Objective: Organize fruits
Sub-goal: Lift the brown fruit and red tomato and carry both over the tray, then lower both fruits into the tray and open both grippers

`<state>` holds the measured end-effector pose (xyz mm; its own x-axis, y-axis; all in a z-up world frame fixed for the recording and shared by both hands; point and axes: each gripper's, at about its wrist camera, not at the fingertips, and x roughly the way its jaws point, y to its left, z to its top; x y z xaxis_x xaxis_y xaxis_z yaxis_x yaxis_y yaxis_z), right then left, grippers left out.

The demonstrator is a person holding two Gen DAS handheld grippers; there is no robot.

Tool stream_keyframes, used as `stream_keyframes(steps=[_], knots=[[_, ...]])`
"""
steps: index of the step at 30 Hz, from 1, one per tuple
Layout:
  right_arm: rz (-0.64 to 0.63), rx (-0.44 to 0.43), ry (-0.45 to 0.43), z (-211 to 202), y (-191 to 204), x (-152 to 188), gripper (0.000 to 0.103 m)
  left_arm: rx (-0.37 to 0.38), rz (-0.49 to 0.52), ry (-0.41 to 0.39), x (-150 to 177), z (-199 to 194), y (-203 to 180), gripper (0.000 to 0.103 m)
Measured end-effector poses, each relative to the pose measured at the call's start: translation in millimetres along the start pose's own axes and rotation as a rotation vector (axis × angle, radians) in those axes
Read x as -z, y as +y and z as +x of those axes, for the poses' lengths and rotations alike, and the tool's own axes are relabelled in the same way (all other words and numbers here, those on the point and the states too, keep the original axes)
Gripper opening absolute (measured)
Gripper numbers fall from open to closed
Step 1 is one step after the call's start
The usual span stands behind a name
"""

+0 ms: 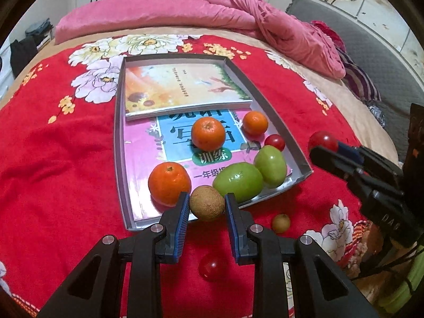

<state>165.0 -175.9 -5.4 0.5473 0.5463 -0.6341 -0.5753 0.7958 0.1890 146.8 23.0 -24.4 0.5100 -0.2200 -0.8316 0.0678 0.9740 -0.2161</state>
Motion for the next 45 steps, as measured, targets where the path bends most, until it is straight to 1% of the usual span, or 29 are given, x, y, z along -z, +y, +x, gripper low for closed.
stream_keyframes(steps=[11,15,18,22,25,37,39,40,41,45], knots=[[0.01,0.05,0.015,5.2,-9.8,0.8,0.031,-0.007,0.001,0.008,-1.9,9.5,1.3,0.028],[-0.006,0.105,0.054,11.8,-11.3,4.5,0.031,-0.014,0.011,0.003,-2.6,10.6,-0.6,0.028],[0.008,0.12,0.088,18.1,-16.2,7.5,0.031,-0.016,0.018,0.002,-2.2,11.1,-1.7,0.028],[0.016,0.122,0.131,25.9,-19.6,12.4,0.031,-0.014,0.017,0.001,-2.1,11.3,-1.7,0.028],[0.01,0.127,0.146,29.8,-19.3,15.3,0.031,-0.012,0.014,0.002,-2.0,11.0,-1.4,0.028],[0.015,0.113,0.143,29.7,-16.9,16.2,0.032,-0.007,0.007,0.001,-1.9,11.7,-0.6,0.028],[0.022,0.108,0.125,26.4,-16.9,14.5,0.038,-0.007,0.008,0.001,-1.6,11.5,-0.2,0.028],[0.024,0.108,0.116,24.6,-16.8,13.9,0.045,-0.008,0.009,0.002,-1.7,11.6,-0.3,0.028],[0.026,0.107,0.109,23.1,-17.1,13.2,0.05,-0.008,0.009,0.001,-1.6,11.1,-0.3,0.028],[0.034,0.097,0.09,19.4,-16.3,10.9,0.051,-0.007,0.006,0.001,-1.7,11.1,-0.2,0.03]])
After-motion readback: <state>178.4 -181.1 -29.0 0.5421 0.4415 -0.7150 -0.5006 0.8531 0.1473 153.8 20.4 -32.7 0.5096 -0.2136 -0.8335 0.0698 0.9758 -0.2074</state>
